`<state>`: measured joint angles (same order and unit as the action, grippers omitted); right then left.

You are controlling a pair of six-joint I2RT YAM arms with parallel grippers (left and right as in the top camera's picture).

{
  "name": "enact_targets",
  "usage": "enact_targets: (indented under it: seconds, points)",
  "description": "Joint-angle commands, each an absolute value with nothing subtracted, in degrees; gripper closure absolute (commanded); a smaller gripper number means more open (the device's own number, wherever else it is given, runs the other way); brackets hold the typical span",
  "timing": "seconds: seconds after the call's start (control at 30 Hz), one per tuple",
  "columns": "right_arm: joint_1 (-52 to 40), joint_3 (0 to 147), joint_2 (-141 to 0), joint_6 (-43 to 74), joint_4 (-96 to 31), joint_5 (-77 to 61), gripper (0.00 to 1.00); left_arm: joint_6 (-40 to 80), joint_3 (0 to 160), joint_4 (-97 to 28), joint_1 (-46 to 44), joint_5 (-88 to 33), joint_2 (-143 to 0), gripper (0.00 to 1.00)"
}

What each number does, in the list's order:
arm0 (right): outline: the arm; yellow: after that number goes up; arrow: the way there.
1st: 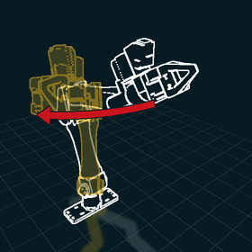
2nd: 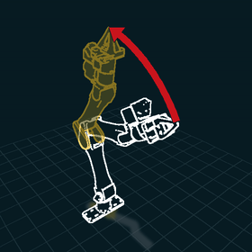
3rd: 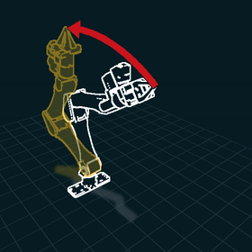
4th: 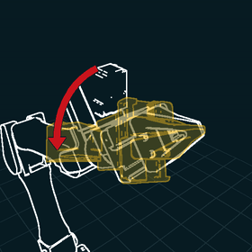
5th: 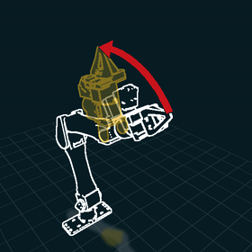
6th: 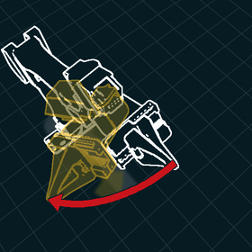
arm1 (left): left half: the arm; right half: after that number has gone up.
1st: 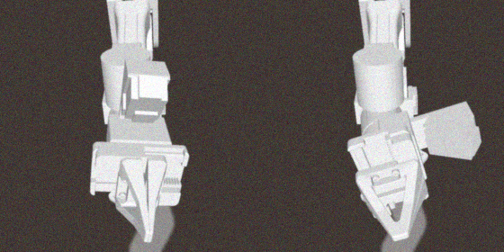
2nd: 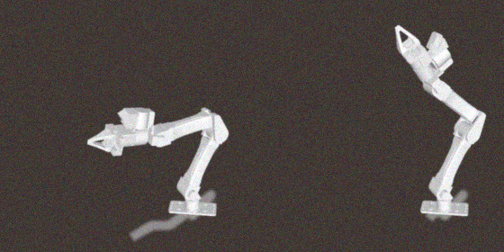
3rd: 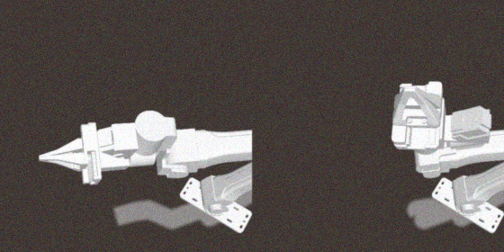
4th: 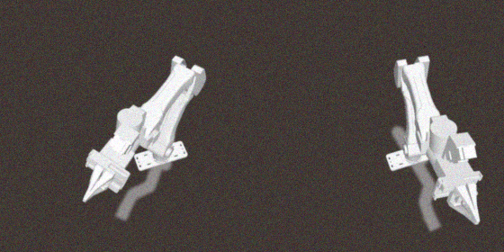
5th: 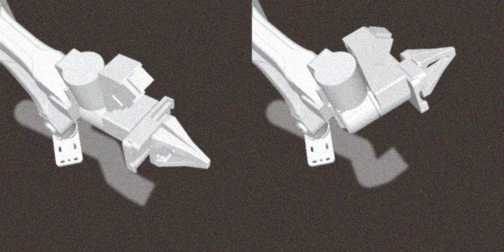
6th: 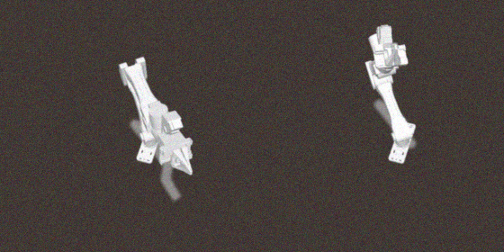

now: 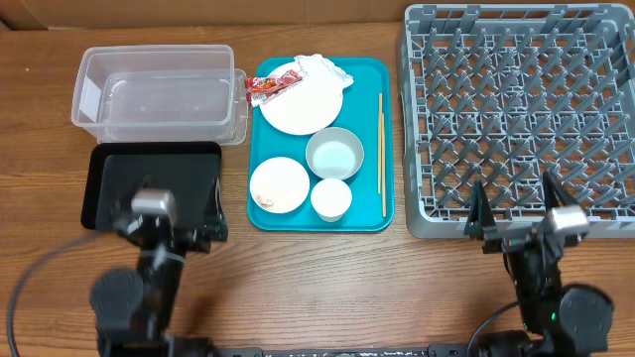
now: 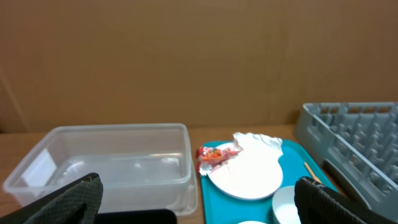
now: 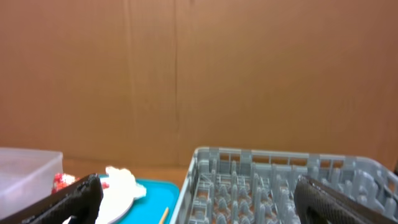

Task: Sort waste into correct bins and load items into the dishwasher
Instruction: 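Reach the left gripper to the tissue and red wrapper on the plate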

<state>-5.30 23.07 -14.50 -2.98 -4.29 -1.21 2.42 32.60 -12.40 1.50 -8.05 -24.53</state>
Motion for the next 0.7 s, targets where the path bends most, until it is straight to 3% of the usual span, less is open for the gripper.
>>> enact_targets:
  seconds: [0.0, 0.4, 0.67]
  points:
    - [-5.3, 31.0, -21.4, -3.4, -7.5, -1.4, 0.00, -0.3, 43.3, -15.0, 1.1, -13.5, -35.4, 0.00]
    - [-5.3, 63.4, -48.8, -0.5, -38.6, -3.1, 0.00, -2.9, 90.1, -41.8, -4.0, -16.1, -77.4, 0.00]
    - [-5.3, 75.1, -62.3, 0.2, -50.3, -10.2, 0.00, -4.4, 126.4, -67.1, -11.1, -8.1, -107.6, 0.00]
